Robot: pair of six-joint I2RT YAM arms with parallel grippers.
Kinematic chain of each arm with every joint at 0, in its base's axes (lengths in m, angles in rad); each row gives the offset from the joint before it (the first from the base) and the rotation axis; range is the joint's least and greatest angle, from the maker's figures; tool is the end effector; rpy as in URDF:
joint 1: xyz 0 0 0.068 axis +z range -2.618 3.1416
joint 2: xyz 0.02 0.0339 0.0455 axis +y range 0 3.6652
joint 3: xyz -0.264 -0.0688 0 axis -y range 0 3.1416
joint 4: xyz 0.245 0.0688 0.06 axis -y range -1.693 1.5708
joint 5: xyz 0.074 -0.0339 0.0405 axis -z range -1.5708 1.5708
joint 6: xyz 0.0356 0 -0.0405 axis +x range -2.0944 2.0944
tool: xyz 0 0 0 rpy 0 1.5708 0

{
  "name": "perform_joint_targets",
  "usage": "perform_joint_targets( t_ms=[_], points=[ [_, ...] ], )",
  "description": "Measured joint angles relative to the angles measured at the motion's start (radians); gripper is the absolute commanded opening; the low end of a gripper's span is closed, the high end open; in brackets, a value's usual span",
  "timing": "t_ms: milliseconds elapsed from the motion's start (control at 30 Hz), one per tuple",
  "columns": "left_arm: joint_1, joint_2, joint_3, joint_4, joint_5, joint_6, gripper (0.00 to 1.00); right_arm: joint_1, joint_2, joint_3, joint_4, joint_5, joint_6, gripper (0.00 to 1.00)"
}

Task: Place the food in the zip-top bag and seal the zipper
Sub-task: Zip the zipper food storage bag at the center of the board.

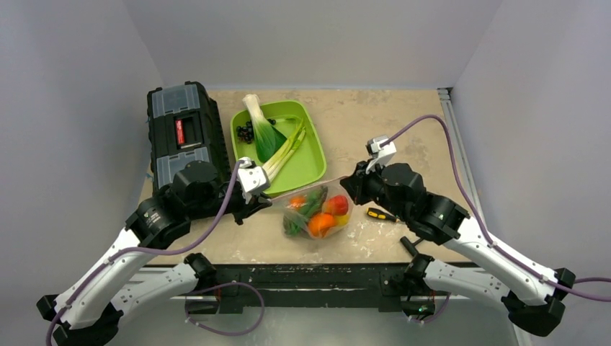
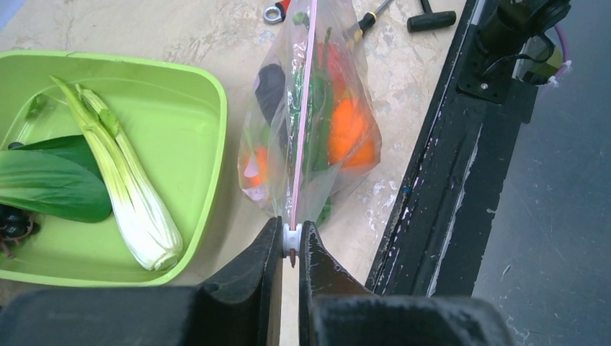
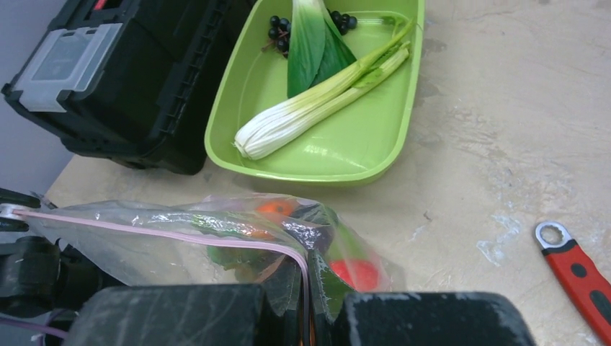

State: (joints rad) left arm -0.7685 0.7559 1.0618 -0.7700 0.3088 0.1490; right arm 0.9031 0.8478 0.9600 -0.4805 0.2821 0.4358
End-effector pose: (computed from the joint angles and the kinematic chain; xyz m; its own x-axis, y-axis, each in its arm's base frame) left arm 0.0931 -0.1051 0.3773 -0.1909 0.3813 -0.9045 0.8958 0.4444 -0.0018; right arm 0.1211 0.1376 0.3596 -0.4526 0.0808 -0.8880 -0.4438 0.8433 0.3030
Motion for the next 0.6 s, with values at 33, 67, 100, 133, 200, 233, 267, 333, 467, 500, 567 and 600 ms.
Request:
perform_joint_targets(
  t_ms=[33, 67, 100, 133, 200, 233, 267, 333, 467, 500, 567, 600],
  points=[
    [0.000, -0.005, 0.000, 0.000, 0.000, -0.006, 0.00, -0.002, -0.006, -0.005, 0.005, -0.013, -0.009, 0.00],
    [0.000, -0.012, -0.002, 0.002, 0.000, -0.013, 0.00, -0.003, -0.014, -0.010, 0.010, -0.029, -0.020, 0.00],
    [0.000, -0.019, -0.005, 0.003, 0.001, -0.022, 0.00, -0.005, -0.020, -0.013, 0.016, -0.044, -0.032, 0.00],
    [0.000, -0.026, -0.009, 0.005, 0.002, -0.031, 0.00, -0.007, -0.025, -0.014, 0.020, -0.058, -0.043, 0.00],
    [0.000, -0.033, -0.011, 0.004, 0.003, -0.045, 0.01, -0.011, -0.035, -0.016, 0.025, -0.084, -0.068, 0.00],
    [0.000, -0.034, -0.011, 0.005, 0.005, -0.054, 0.03, -0.013, -0.040, -0.017, 0.025, -0.095, -0.080, 0.00],
    [0.000, -0.034, -0.011, 0.004, 0.007, -0.060, 0.03, -0.014, -0.045, -0.018, 0.026, -0.100, -0.088, 0.00],
    [0.000, -0.033, -0.011, 0.003, 0.011, -0.065, 0.04, -0.014, -0.059, -0.026, 0.029, -0.105, -0.103, 0.00],
    [0.000, -0.035, -0.011, 0.001, 0.012, -0.083, 0.05, -0.014, -0.082, -0.043, 0.040, -0.119, -0.113, 0.00],
    [0.000, -0.035, -0.011, 0.000, 0.012, -0.086, 0.05, -0.014, -0.085, -0.048, 0.045, -0.119, -0.112, 0.00],
    [0.000, -0.037, -0.011, -0.002, 0.012, -0.088, 0.05, -0.014, -0.086, -0.054, 0.054, -0.118, -0.112, 0.00],
    [0.000, -0.036, -0.011, -0.004, 0.012, -0.088, 0.05, -0.014, -0.086, -0.057, 0.057, -0.116, -0.112, 0.00]
  ],
)
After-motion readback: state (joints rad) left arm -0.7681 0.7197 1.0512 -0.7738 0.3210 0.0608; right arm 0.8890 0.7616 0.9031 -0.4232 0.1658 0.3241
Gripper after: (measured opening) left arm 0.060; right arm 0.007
